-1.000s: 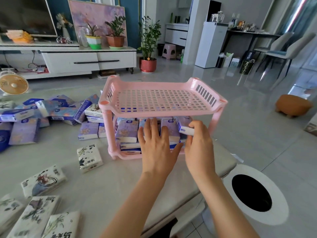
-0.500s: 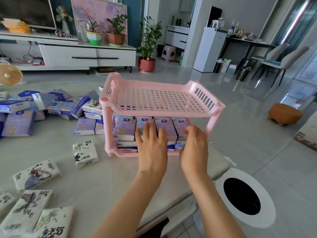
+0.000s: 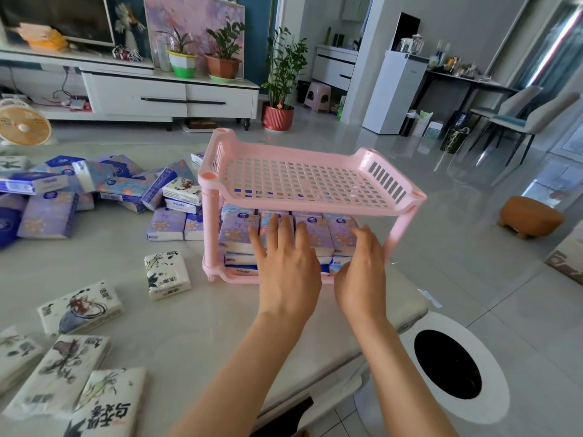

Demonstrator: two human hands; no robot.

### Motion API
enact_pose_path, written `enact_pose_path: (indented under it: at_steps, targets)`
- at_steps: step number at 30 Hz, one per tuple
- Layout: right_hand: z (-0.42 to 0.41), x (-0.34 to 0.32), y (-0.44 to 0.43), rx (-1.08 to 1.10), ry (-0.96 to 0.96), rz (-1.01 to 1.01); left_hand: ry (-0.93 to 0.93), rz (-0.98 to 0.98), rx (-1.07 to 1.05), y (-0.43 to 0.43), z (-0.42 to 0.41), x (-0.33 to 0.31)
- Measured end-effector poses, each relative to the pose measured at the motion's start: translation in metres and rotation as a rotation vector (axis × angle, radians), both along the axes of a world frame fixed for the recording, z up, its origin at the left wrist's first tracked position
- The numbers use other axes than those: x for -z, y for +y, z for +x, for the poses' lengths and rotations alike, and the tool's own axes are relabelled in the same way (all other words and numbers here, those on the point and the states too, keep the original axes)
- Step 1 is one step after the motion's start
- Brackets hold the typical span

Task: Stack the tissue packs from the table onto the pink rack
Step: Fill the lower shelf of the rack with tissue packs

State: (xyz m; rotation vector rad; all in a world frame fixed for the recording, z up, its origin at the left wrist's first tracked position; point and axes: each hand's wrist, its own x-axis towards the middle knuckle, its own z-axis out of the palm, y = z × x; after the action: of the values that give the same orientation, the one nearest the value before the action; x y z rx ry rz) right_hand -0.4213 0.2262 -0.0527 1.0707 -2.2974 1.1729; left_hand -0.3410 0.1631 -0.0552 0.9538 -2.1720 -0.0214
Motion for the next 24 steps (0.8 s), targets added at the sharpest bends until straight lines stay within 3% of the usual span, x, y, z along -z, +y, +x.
enact_pose_path:
  at_steps: [8, 11, 16, 24]
  targets:
    - [0.005, 0.001, -0.004, -0.014, -0.055, -0.008, 0.008, 0.302, -0.208, -0.009, 0.018, -0.020]
    - [0.005, 0.005, -0.004, -0.026, -0.041, 0.050, -0.115, 0.410, -0.188, -0.007, 0.018, -0.023]
    - [0.006, 0.002, -0.004, -0.049, -0.047, 0.115, -0.258, 0.373, -0.182, -0.005, 0.025, -0.029]
    - [0.006, -0.004, -0.002, -0.047, -0.086, 0.110, -0.233, 0.403, -0.150, -0.004, 0.031, -0.027]
